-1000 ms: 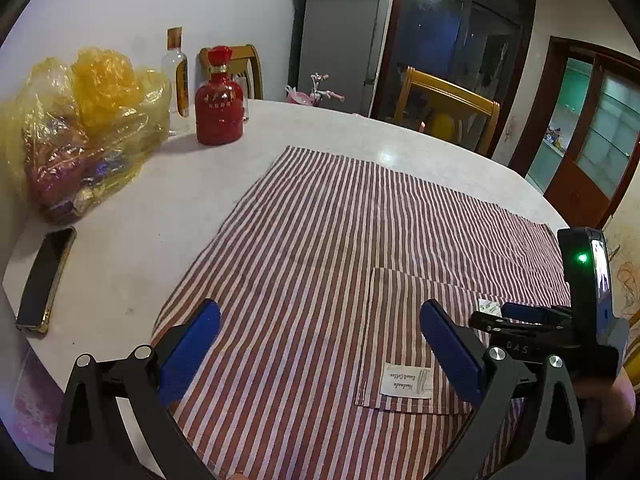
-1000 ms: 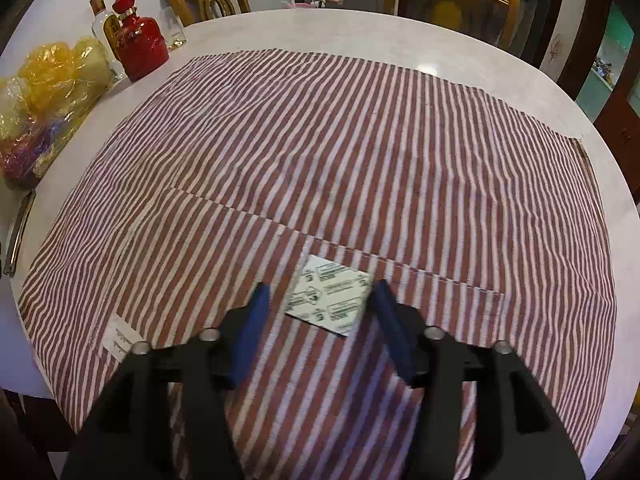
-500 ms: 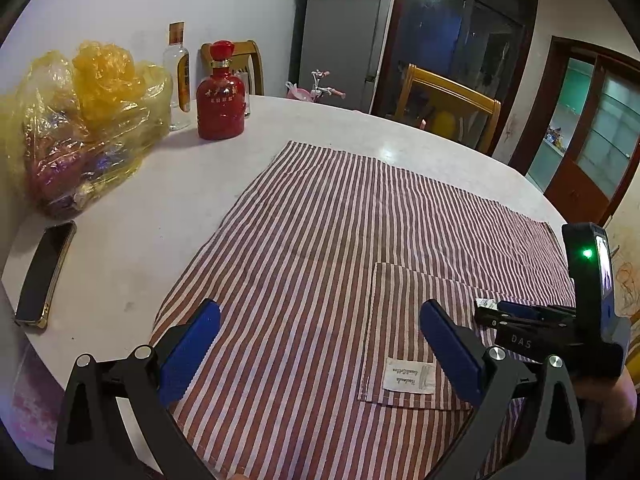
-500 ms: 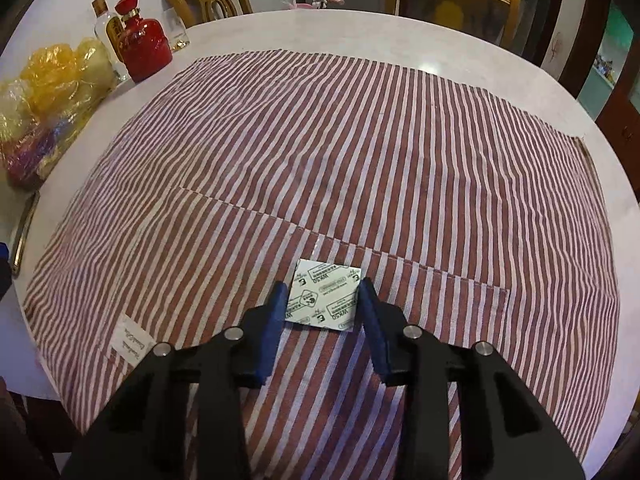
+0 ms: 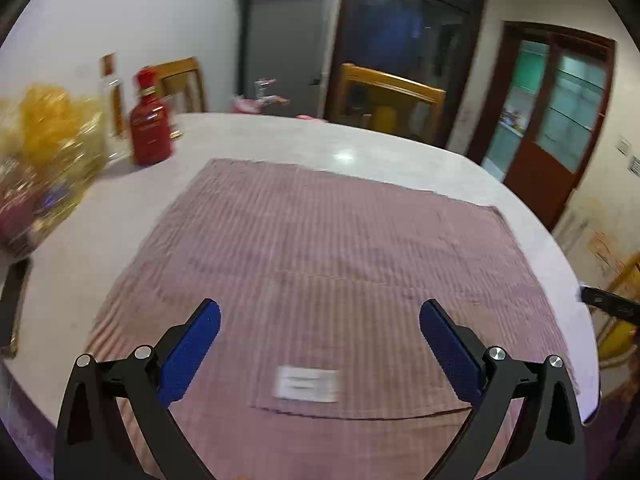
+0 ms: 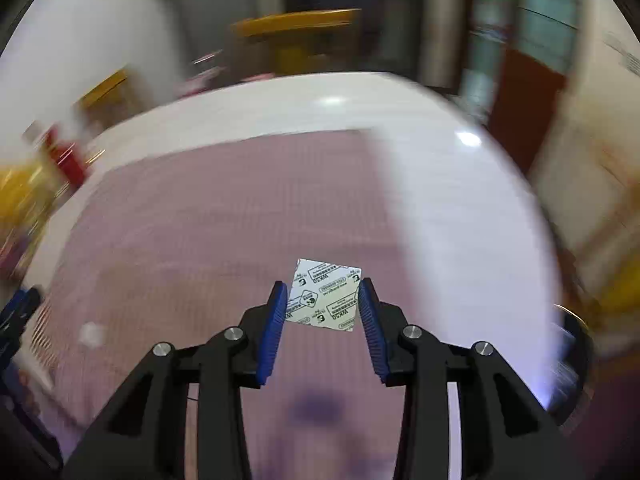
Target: Collect trash
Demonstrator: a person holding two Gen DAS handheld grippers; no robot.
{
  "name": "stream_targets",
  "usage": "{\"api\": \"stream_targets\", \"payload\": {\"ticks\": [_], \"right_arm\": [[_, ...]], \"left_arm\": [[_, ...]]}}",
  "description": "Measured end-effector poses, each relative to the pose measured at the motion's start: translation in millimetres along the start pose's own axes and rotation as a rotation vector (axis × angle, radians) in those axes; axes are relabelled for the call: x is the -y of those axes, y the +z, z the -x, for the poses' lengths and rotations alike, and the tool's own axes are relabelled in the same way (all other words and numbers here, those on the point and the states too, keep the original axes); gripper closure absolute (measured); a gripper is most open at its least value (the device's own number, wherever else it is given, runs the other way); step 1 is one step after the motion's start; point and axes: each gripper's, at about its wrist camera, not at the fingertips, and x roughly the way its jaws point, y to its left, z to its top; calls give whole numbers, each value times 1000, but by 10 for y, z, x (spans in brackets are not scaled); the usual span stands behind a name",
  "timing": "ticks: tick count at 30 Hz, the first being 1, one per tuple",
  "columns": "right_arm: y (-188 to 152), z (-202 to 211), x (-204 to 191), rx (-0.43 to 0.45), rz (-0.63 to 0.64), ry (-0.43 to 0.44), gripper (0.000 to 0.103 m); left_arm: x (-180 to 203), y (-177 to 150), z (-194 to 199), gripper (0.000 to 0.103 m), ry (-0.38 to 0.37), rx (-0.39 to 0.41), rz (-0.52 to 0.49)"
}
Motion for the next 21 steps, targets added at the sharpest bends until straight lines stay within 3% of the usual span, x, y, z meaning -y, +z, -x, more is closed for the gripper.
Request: {"api": "stream_targets", "payload": {"ticks": [4, 10, 12, 13, 17, 21], "right_arm": [[-267, 180, 1303, 2, -224, -180, 66], [-759, -185, 2354, -105, -433, -257, 64], [-863, -313, 2528, -141, -470, -278, 39], [-908, -352, 2604, -139, -487, -290, 21], [-933, -322, 2608, -123, -492, -298, 21], [-772, -48, 2259, -36, -435, -266, 21]], "left_arm": [[494, 5, 0, 6, -49, 14, -85], [1034, -17, 131, 6, -81, 27, -180], [1118, -35, 198, 6, -82, 35, -205], [1164, -49, 244, 6, -79, 41, -221], [1213, -99, 348, 6, -62, 49, -235], [1203, -109, 427, 6, -50, 54, -240]]}}
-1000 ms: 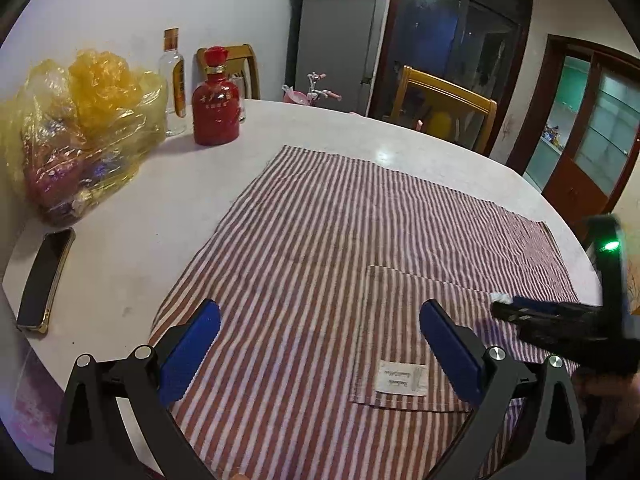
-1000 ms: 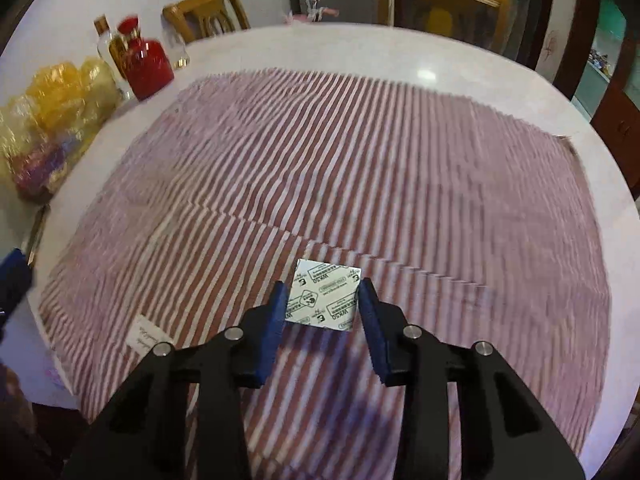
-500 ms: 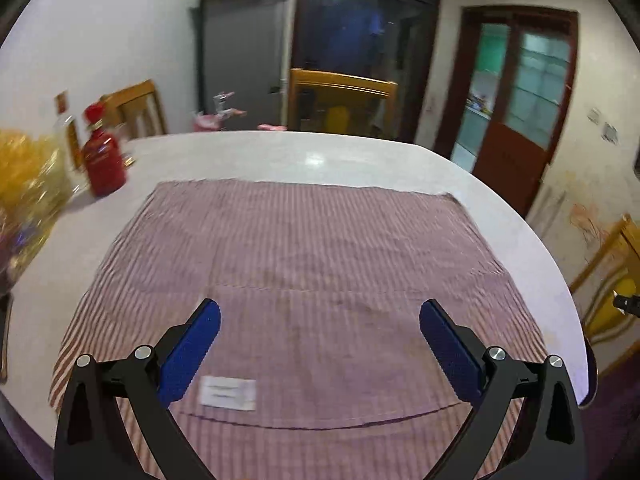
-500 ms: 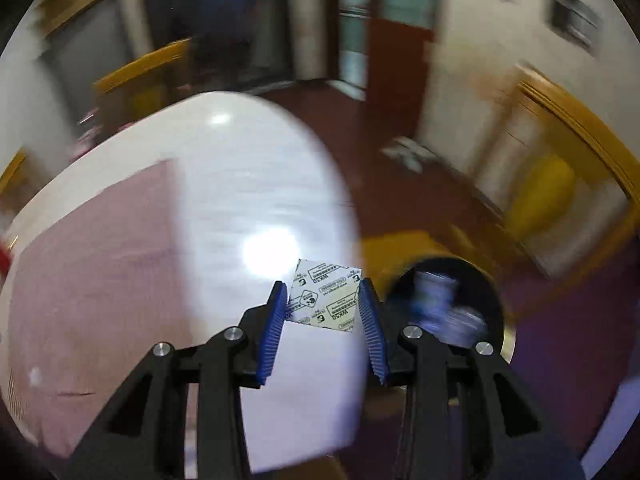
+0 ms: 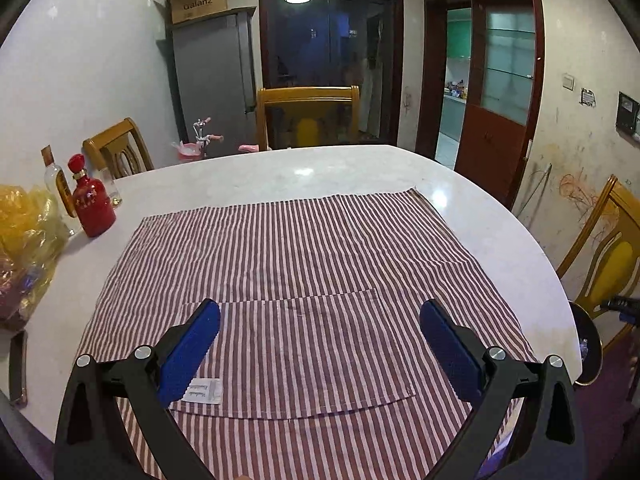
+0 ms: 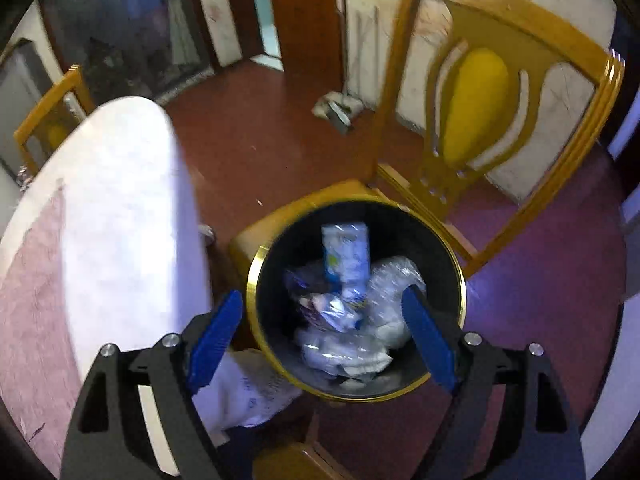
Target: Collect trash
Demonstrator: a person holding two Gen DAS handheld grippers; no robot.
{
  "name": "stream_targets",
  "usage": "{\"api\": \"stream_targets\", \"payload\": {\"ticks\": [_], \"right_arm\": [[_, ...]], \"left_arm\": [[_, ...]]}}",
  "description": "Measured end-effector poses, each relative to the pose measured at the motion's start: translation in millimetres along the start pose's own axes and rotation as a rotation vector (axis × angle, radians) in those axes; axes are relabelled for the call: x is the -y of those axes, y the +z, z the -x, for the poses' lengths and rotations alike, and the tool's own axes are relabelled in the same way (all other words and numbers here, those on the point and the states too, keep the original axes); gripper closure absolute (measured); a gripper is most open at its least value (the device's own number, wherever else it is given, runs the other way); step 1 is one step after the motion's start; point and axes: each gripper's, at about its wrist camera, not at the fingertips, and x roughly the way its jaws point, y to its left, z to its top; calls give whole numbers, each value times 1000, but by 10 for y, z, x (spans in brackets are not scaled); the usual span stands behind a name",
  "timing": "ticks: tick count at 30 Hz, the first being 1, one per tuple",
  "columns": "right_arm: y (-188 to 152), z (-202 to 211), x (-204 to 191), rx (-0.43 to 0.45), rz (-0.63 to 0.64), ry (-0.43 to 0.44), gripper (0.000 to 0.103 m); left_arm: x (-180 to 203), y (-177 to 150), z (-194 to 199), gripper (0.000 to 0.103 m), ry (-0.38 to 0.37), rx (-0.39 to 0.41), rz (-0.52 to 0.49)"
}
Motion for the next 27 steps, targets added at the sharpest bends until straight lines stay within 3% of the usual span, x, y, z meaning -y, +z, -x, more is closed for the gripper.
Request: {"api": "stream_targets", "payload": {"ticks": [3, 9, 14, 20, 27], "right_arm": [[15, 307, -414, 83, 50, 75, 21], [-210, 1020, -1729, 235, 244, 313, 16], [-555, 1752, -2660, 389, 411, 467, 8], [-676, 2355, -3099, 510, 454, 570, 5], [-809, 2508, -3192, 512, 443, 592, 5]], "left_arm": [[-3, 37, 104, 6, 8, 9, 2], [-110, 181, 289, 6, 43, 27, 25], [-298, 344, 514, 6, 133, 62, 54], [-596, 496, 857, 6, 251, 152, 117], [-880, 563, 1062, 6, 323, 208, 160]]}}
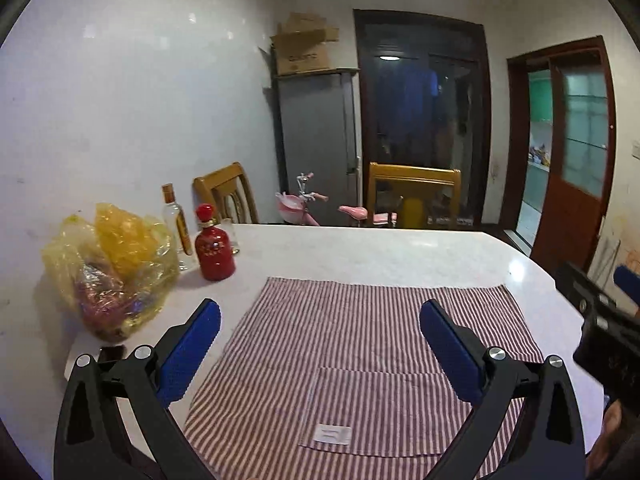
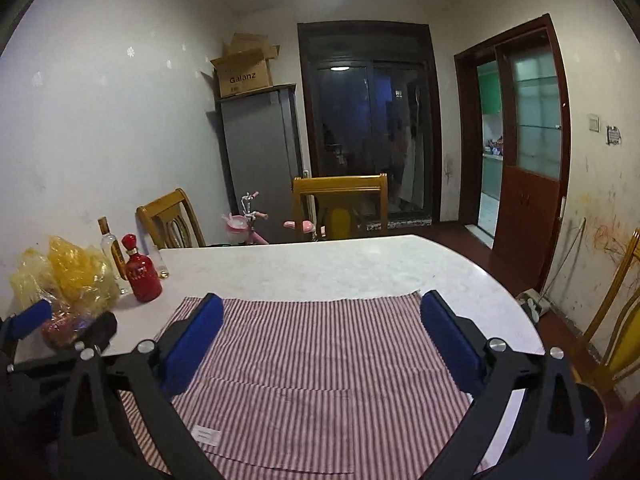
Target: Collect trash
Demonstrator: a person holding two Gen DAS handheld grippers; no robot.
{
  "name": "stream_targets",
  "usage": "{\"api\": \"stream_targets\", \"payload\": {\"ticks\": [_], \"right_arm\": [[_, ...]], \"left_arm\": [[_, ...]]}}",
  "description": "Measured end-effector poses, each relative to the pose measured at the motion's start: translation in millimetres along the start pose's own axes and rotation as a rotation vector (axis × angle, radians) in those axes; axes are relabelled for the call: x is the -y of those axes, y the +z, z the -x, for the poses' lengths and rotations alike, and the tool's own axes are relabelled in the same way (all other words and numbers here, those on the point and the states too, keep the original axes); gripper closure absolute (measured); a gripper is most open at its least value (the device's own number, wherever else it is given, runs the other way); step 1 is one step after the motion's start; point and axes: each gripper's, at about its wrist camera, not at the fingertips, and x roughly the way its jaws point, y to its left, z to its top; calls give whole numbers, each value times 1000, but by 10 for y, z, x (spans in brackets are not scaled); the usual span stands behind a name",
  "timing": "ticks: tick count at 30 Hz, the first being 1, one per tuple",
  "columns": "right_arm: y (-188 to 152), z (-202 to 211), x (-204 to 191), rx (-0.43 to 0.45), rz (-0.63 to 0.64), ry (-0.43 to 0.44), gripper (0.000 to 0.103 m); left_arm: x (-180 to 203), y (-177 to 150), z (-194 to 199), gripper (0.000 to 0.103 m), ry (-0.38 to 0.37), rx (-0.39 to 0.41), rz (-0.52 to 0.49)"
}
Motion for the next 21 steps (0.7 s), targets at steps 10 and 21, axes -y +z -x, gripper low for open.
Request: {"api": "stream_targets", "payload": {"ticks": [10, 21], "right_arm": [[-22, 65, -108, 21, 48, -15, 5], [-45, 75, -87, 28, 42, -13, 5]], "left_arm": [[-146, 20, 83, 6, -2, 16, 19], [-94, 49, 155, 6, -6, 32, 15]]}}
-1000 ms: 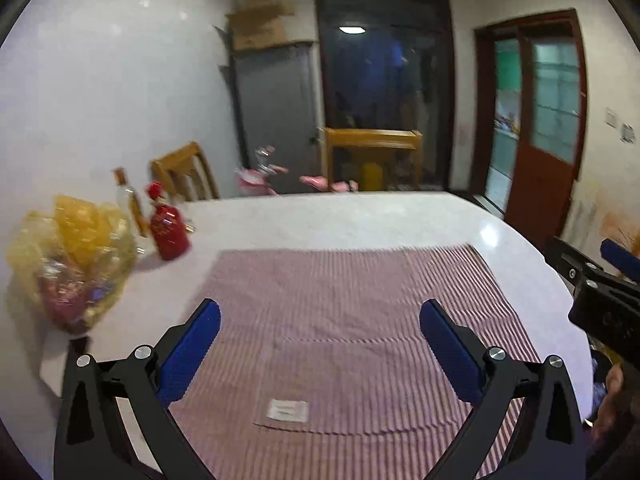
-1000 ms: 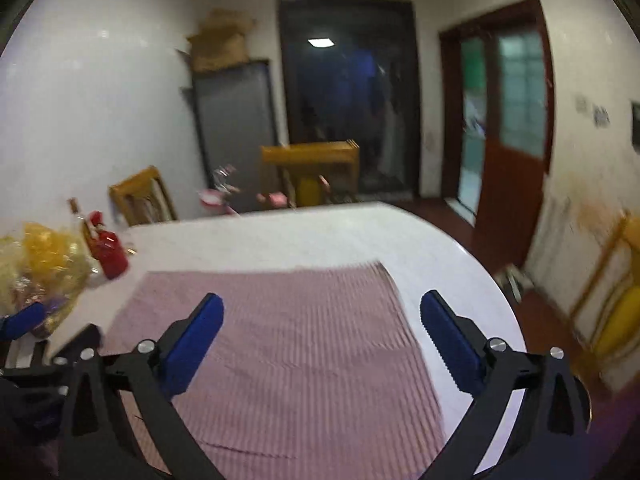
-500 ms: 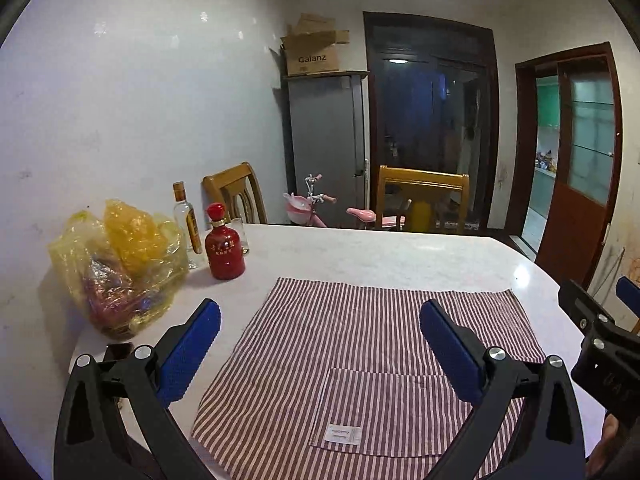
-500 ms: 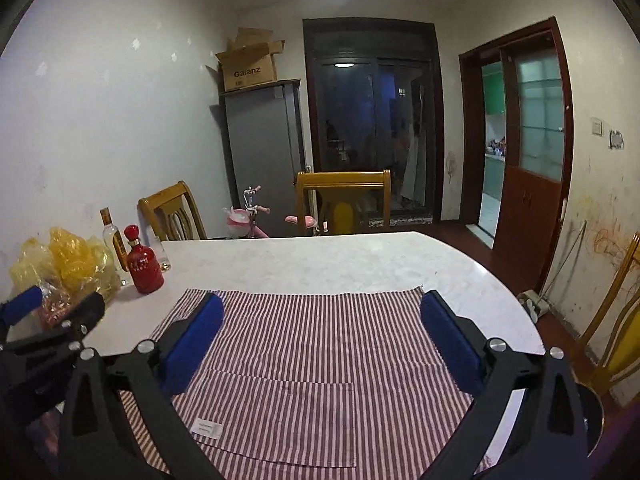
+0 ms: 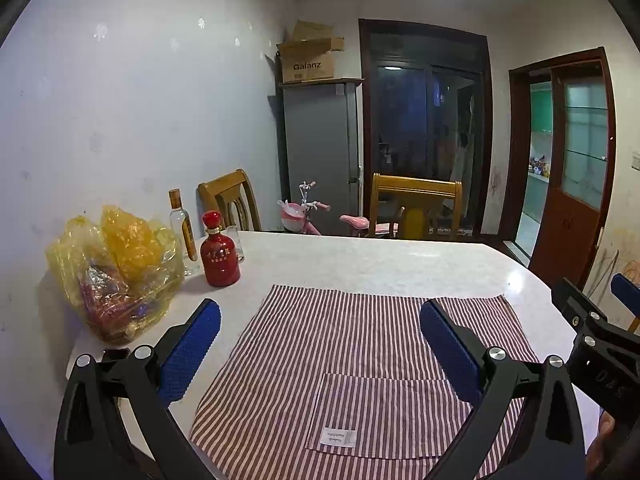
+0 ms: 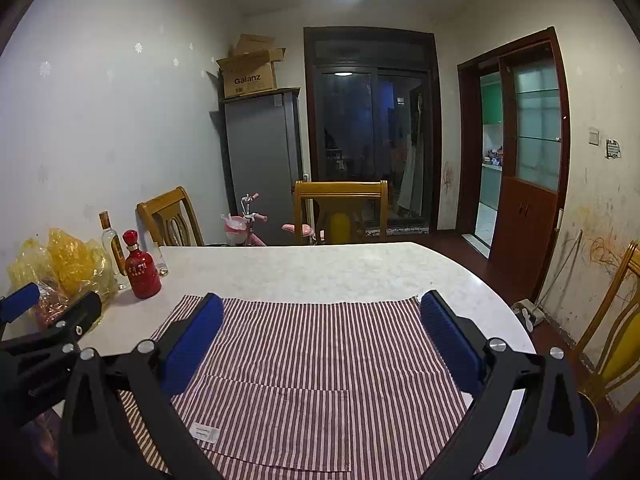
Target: Collect trash
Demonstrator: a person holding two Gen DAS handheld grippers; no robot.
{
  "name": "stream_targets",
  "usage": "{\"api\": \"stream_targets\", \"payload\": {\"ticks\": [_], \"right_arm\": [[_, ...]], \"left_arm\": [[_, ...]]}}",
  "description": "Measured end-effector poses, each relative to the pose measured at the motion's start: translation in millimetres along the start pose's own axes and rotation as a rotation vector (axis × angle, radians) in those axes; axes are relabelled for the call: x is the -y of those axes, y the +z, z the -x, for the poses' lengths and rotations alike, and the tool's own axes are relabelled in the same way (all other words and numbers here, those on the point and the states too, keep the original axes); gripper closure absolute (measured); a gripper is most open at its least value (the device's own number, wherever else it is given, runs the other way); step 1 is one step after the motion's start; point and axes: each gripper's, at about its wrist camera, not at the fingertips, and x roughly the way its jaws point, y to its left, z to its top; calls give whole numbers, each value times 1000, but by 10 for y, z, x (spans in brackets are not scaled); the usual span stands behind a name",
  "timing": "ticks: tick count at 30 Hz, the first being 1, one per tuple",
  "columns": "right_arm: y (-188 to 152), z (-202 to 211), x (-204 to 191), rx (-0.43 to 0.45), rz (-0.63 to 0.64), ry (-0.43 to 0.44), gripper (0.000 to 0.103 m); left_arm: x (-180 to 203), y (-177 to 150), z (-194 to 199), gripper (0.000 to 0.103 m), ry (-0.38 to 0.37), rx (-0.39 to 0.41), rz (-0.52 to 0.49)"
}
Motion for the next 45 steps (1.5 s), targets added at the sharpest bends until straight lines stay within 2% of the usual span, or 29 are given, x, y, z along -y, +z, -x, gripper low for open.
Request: {"api": "stream_targets", "payload": {"ticks": [37, 45], "right_arm": [[30, -39, -25, -7, 4, 30, 5], [20, -50, -26, -12, 4, 33, 5]], "left_arm": [[34, 28, -28, 6, 1, -1, -4], [57, 13, -62, 6, -21, -13, -11]]}}
